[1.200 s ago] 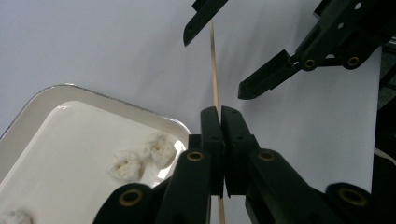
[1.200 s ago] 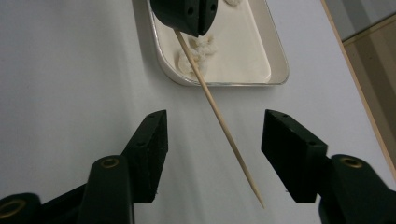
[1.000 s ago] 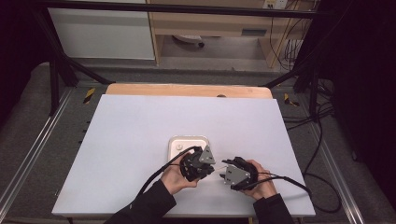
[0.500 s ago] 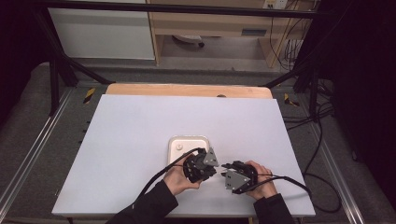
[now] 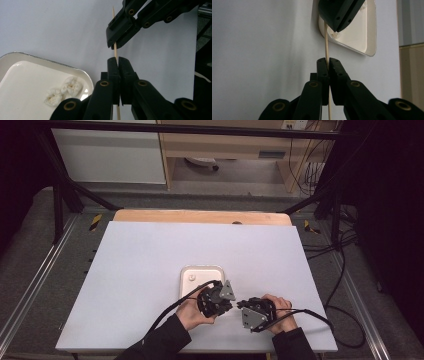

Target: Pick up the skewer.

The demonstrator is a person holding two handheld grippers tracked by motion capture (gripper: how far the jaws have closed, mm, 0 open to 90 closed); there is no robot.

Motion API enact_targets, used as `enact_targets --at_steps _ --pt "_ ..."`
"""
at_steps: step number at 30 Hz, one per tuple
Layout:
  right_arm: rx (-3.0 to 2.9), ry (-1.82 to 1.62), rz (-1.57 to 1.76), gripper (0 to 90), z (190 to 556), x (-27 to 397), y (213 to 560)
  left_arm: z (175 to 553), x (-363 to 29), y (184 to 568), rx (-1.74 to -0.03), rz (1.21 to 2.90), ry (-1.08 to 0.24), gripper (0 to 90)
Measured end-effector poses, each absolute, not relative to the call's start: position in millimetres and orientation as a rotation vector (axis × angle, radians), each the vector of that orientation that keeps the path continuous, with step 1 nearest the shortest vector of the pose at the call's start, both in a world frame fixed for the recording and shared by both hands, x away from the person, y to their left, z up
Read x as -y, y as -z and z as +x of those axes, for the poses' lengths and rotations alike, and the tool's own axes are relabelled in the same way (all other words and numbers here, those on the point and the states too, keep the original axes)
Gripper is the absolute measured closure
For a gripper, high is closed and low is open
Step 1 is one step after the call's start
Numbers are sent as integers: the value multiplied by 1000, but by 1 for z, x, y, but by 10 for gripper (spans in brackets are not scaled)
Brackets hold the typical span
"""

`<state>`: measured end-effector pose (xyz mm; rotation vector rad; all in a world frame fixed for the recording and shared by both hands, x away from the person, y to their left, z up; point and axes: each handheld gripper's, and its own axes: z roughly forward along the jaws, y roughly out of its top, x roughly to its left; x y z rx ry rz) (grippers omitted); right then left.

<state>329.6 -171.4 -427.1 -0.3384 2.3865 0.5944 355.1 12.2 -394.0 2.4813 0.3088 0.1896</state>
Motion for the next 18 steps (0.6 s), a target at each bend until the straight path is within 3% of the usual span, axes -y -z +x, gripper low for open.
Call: enact_targets --at_steps 10,11,18 --pt "-2394 -544 -394 889 328 168 425 358 -13 394 -327 2501 -172 873" --pt "-2397 -524 -390 889 328 167 425 359 -14 393 -334 2507 -178 788" --pt "-2393 -478 -403 889 329 167 425 365 -18 388 -381 2582 -155 675"
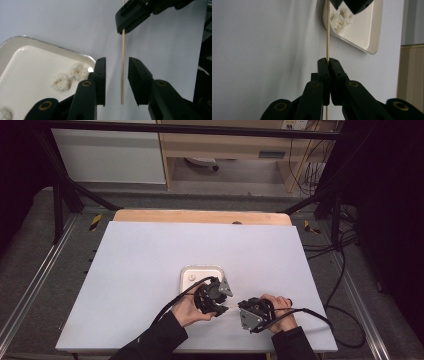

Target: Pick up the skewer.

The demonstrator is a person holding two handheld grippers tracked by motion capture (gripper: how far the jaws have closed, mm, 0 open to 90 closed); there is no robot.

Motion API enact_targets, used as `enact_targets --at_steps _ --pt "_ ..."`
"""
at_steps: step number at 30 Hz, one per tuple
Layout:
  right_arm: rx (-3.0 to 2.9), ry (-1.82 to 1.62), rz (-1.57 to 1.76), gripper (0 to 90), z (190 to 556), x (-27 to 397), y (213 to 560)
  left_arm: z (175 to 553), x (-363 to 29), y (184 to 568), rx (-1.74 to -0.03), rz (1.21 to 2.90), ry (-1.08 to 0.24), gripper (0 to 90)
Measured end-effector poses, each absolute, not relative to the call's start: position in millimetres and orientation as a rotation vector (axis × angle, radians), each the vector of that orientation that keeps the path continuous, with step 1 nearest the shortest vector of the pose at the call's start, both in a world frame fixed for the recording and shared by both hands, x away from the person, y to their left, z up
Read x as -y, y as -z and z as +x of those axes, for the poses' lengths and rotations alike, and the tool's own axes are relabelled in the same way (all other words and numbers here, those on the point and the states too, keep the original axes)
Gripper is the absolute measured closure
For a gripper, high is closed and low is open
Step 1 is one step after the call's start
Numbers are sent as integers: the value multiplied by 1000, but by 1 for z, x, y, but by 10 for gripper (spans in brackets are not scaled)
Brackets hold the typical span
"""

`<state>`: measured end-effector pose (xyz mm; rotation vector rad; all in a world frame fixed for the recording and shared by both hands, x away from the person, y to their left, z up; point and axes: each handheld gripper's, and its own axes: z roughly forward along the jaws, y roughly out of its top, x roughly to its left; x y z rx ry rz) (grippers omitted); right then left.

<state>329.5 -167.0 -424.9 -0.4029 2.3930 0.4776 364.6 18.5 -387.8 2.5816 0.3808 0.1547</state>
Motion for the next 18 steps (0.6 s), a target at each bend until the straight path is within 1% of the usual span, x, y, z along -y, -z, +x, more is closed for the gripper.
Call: enact_targets --at_steps 3,5,8,9,18 --pt "-2388 -461 -409 889 330 166 424 366 -18 389 -381 2630 -148 688" --pt "-2388 -458 -411 889 330 166 424 367 -17 390 -372 2656 -119 695" --pt "-2393 -433 -420 889 330 165 423 366 -13 394 -377 2689 -99 741" --pt "-2393 -433 -420 889 330 165 423 366 -12 395 -376 2693 -96 741" --pt "-2383 -408 -462 889 330 162 423 365 -5 400 -363 2729 -100 864"
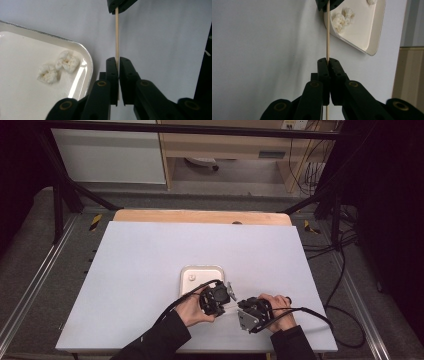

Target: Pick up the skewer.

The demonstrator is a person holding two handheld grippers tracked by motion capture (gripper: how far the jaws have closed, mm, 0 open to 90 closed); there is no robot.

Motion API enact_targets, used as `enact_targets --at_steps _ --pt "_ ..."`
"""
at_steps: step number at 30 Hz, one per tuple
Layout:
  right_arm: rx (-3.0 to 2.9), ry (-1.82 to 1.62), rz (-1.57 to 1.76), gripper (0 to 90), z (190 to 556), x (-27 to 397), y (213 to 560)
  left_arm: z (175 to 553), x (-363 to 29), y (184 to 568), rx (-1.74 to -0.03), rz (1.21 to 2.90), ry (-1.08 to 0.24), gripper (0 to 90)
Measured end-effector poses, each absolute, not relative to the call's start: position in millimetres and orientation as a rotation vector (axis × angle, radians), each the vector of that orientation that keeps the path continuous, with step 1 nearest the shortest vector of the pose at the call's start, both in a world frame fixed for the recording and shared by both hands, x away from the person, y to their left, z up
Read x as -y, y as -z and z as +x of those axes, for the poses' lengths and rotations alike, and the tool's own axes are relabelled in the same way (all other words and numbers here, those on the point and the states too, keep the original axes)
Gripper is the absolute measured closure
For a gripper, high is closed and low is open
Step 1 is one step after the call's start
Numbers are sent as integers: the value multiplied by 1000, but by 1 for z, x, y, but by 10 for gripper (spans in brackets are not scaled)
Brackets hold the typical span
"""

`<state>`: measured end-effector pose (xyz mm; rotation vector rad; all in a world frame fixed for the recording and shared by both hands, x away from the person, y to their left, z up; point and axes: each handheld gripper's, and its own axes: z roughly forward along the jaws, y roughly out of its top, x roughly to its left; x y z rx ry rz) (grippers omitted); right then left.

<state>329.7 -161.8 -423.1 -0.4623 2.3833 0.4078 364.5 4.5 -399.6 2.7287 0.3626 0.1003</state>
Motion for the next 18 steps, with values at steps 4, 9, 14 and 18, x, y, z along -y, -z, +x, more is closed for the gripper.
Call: enact_targets --at_steps 4,9,14,18 --pt "-2380 -406 -470 889 329 162 423 364 -4 401 -361 2735 -115 877" --pt "-2382 -404 -470 888 329 161 422 362 -3 401 -350 2743 -146 885" --pt "-2384 -414 -459 886 329 162 422 360 -3 401 -351 2735 -168 887" --pt "-2396 -453 -392 822 331 164 419 360 -6 400 -350 2733 -186 887"
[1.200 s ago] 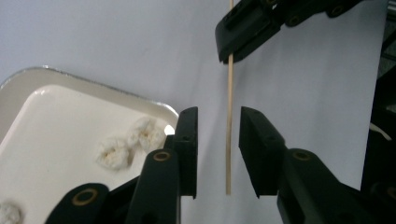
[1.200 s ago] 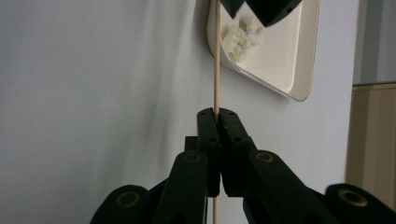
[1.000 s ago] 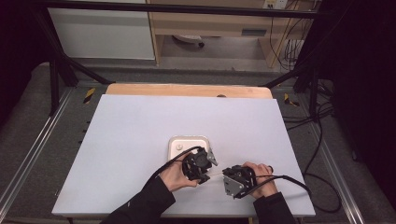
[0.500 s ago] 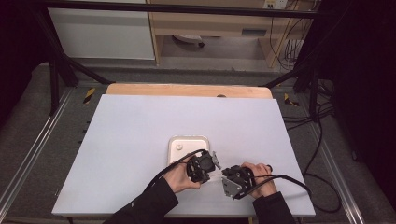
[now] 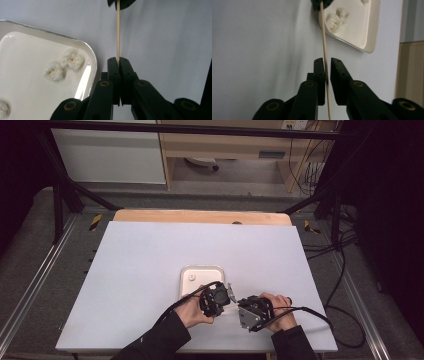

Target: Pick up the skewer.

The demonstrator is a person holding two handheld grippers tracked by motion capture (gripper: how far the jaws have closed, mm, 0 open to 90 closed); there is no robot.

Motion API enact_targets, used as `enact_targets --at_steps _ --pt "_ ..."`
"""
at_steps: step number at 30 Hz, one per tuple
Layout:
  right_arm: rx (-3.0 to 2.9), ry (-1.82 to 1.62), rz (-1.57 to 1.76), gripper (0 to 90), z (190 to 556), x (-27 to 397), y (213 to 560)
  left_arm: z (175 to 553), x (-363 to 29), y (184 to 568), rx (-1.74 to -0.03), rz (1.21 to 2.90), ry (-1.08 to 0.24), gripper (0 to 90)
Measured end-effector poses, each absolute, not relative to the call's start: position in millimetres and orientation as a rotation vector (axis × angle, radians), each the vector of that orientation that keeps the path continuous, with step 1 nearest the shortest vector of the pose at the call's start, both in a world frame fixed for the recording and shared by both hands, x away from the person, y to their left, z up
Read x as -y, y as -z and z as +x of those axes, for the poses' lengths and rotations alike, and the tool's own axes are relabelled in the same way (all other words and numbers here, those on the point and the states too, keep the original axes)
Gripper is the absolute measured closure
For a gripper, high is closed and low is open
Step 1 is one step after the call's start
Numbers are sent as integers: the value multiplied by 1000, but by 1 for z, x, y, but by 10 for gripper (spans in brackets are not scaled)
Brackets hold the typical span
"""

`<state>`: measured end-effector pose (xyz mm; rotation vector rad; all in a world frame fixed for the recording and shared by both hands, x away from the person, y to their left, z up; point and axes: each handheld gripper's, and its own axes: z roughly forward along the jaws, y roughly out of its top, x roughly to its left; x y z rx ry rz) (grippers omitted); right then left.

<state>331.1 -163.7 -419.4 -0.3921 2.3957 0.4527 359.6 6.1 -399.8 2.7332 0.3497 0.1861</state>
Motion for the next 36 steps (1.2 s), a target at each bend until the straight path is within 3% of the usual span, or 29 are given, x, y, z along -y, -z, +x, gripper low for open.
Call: enact_targets --at_steps 5,8,10,15,21,36 --pt "-2436 -564 -185 682 334 172 414 361 -17 399 -372 2735 -211 887" --pt "-2453 -646 36 547 339 181 412 363 -25 399 -387 2733 -230 886" --pt "-2447 -668 80 524 340 184 412 363 -31 399 -391 2723 -225 887" --pt "-2419 -733 236 359 342 190 415 363 -47 398 -433 2714 -263 886" --pt "-2415 -781 439 248 345 196 423 363 -73 396 -493 2669 -280 886" --pt "-2456 -895 774 122 352 199 431 353 -135 400 -689 2418 -344 886"
